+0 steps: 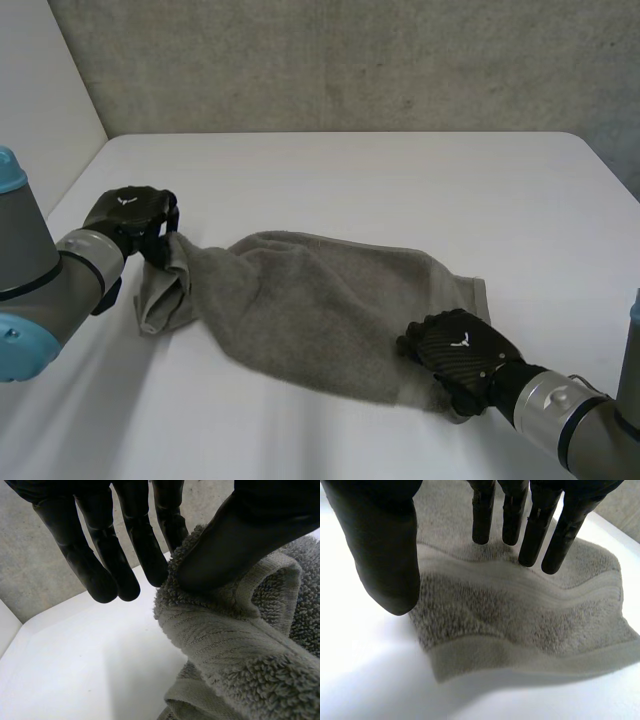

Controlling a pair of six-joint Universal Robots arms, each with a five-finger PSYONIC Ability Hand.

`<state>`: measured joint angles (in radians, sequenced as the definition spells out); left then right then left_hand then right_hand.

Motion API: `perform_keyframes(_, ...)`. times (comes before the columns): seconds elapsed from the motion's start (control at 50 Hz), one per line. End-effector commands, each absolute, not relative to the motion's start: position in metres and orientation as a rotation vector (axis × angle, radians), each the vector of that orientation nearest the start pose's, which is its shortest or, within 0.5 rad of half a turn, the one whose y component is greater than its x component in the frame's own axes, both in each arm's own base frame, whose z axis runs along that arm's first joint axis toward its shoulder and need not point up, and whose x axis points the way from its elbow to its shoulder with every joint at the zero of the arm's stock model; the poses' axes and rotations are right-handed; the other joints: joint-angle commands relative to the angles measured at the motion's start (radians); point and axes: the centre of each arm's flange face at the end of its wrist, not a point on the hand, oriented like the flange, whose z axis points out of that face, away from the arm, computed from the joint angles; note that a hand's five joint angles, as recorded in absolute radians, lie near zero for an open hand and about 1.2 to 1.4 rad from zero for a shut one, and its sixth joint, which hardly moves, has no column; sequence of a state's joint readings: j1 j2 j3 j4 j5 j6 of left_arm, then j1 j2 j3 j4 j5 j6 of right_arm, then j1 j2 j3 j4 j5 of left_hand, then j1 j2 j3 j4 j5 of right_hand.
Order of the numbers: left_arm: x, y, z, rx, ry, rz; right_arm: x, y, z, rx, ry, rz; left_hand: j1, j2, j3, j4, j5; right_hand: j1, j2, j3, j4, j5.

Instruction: Fold the towel.

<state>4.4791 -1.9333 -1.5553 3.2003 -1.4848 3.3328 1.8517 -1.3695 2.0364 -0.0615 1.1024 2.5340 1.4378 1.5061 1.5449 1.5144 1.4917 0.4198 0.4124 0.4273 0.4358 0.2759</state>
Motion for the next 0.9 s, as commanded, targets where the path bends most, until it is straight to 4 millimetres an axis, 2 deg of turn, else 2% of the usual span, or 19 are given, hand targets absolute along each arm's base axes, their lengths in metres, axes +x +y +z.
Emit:
perform_keyframes(0.02, -0.218, -0.308, 0.199, 0.636, 2.512, -1.943, 0.232, -0.177, 0.127, -1.398, 2.152, -1.342, -0.041, -0.11, -0.149, -0.118, -0.27, 0.079, 0.087, 0.072, 0.063, 0.049)
perform_keyframes(0.08, -0.218, -0.309, 0.199, 0.634, 2.505, -1.953, 0.232, -0.182, 0.125, -1.4, 2.159, -1.38, -0.041, -0.11, -0.149, -0.118, -0.27, 0.246, 0.254, 0.239, 0.231, 0.216)
perform_keyframes(0.12, -0.218, -0.308, 0.199, 0.634, 2.505, -1.952, 0.23, -0.19, 0.124, -1.396, 2.18, -1.458, -0.041, -0.11, -0.149, -0.118, -0.27, 0.539, 0.546, 0.531, 0.523, 0.508)
perform_keyframes(0.18, -0.218, -0.308, 0.199, 0.634, 2.505, -1.952, 0.23, -0.195, 0.125, -1.392, 2.193, -1.492, -0.041, -0.11, -0.149, -0.118, -0.27, 0.637, 0.644, 0.629, 0.621, 0.606)
perform_keyframes(0.26, -0.218, -0.308, 0.198, 0.636, 2.507, -1.951, 0.229, -0.204, 0.121, -1.384, 2.232, -1.519, -0.041, -0.11, -0.149, -0.118, -0.27, 0.975, 0.983, 0.968, 0.959, 0.945)
perform_keyframes(0.3, -0.218, -0.308, 0.199, 0.634, 2.507, -1.954, 0.228, -0.208, 0.123, -1.364, 2.239, -1.534, -0.041, -0.11, -0.149, -0.118, -0.27, 0.976, 0.984, 0.969, 0.961, 0.946)
perform_keyframes(0.4, -0.219, -0.308, 0.2, 0.635, 2.507, -1.957, 0.232, -0.221, 0.144, -1.321, 2.193, -1.652, -0.041, -0.11, -0.149, -0.118, -0.27, 0.976, 0.984, 0.969, 0.961, 0.946)
perform_keyframes(0.44, -0.219, -0.307, 0.2, 0.637, 2.507, -1.957, 0.237, -0.228, 0.176, -1.254, 2.118, -1.768, -0.041, -0.11, -0.149, -0.118, -0.27, 0.976, 0.984, 0.969, 0.961, 0.946)
perform_keyframes(0.48, -0.219, -0.307, 0.201, 0.636, 2.506, -1.959, 0.239, -0.23, 0.187, -1.205, 2.098, -1.786, -0.041, -0.11, -0.149, -0.118, -0.27, 0.976, 0.984, 0.969, 0.961, 0.946)
perform_keyframes(0.56, -0.219, -0.306, 0.201, 0.637, 2.506, -1.962, 0.242, -0.237, 0.206, -1.084, 2.089, -1.745, -0.041, -0.11, -0.149, -0.118, -0.27, 0.976, 0.984, 0.969, 0.961, 0.946)
perform_keyframes(0.6, -0.22, -0.305, 0.202, 0.641, 2.505, -1.965, 0.247, -0.241, 0.225, -0.989, 2.065, -1.626, -0.041, -0.11, -0.149, -0.118, -0.27, 0.976, 0.984, 0.969, 0.961, 0.946)
perform_keyframes(0.64, -0.221, -0.305, 0.201, 0.647, 2.507, -1.965, 0.25, -0.244, 0.23, -0.956, 2.065, -1.549, -0.041, -0.11, -0.149, -0.118, -0.27, 0.976, 0.984, 0.969, 0.961, 0.946)
perform_keyframes(0.72, -0.222, -0.305, 0.202, 0.649, 2.506, -1.967, 0.257, -0.261, 0.222, -0.923, 2.112, -1.411, -0.041, -0.11, -0.149, -0.118, -0.27, 0.976, 0.984, 0.969, 0.961, 0.946)
perform_keyframes(0.76, -0.222, -0.306, 0.2, 0.647, 2.509, -1.962, 0.262, -0.285, 0.21, -0.91, 2.17, -1.35, -0.041, -0.11, -0.149, -0.118, -0.27, 0.976, 0.984, 0.969, 0.961, 0.946)
perform_keyframes(0.78, -0.222, -0.306, 0.2, 0.647, 2.509, -1.962, 0.262, -0.285, 0.21, -0.91, 2.17, -1.35, -0.041, -0.11, -0.149, -0.118, -0.27, 0.976, 0.984, 0.969, 0.961, 0.946)
perform_keyframes(0.82, -0.224, -0.307, 0.199, 0.656, 2.51, -1.961, 0.26, -0.311, 0.195, -0.869, 2.235, -1.312, -0.041, -0.11, -0.149, -0.118, -0.27, 0.976, 0.984, 0.969, 0.961, 0.946)
perform_keyframes(0.84, -0.224, -0.307, 0.199, 0.656, 2.51, -1.961, 0.26, -0.311, 0.195, -0.868, 2.236, -1.312, -0.041, -0.11, -0.149, -0.118, -0.27, 0.976, 0.984, 0.969, 0.961, 0.946)
perform_keyframes(0.88, -0.225, -0.31, 0.193, 0.663, 2.519, -1.945, 0.257, -0.334, 0.176, -0.82, 2.316, -1.265, -0.041, -0.11, -0.149, -0.118, -0.27, 0.976, 0.984, 0.969, 0.961, 0.946)
perform_keyframes(0.9, -0.225, -0.31, 0.193, 0.663, 2.519, -1.945, 0.257, -0.334, 0.176, -0.82, 2.316, -1.265, -0.041, -0.11, -0.149, -0.118, -0.27, 0.976, 0.984, 0.969, 0.961, 0.946)
